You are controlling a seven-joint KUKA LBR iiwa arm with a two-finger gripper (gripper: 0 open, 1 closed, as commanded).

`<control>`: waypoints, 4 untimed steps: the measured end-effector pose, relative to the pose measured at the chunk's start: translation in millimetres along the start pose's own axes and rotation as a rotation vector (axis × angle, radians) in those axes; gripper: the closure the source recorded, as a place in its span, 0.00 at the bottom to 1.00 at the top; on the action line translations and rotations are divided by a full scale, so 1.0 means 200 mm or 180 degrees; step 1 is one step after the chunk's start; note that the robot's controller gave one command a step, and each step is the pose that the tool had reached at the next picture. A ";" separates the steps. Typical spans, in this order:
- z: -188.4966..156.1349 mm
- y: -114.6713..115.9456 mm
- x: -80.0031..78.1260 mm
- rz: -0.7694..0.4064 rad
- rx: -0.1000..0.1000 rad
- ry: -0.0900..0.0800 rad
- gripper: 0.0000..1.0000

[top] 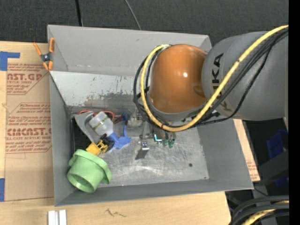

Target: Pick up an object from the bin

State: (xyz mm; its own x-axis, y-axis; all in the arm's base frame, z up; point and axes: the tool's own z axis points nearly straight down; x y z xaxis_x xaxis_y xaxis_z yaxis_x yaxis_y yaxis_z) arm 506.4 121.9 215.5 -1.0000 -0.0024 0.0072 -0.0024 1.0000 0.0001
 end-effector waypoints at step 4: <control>0.64 0.03 -0.34 -0.0539 -0.0002 -0.0021 1.00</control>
Offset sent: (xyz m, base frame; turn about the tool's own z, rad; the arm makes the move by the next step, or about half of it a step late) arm 0.0771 0.0355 -0.1455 0.0099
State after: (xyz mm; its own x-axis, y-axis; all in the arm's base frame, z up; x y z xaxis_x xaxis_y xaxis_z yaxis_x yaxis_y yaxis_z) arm 572.8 128.8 86.8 -0.9853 -0.1710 0.0003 -0.1710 0.9853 0.0015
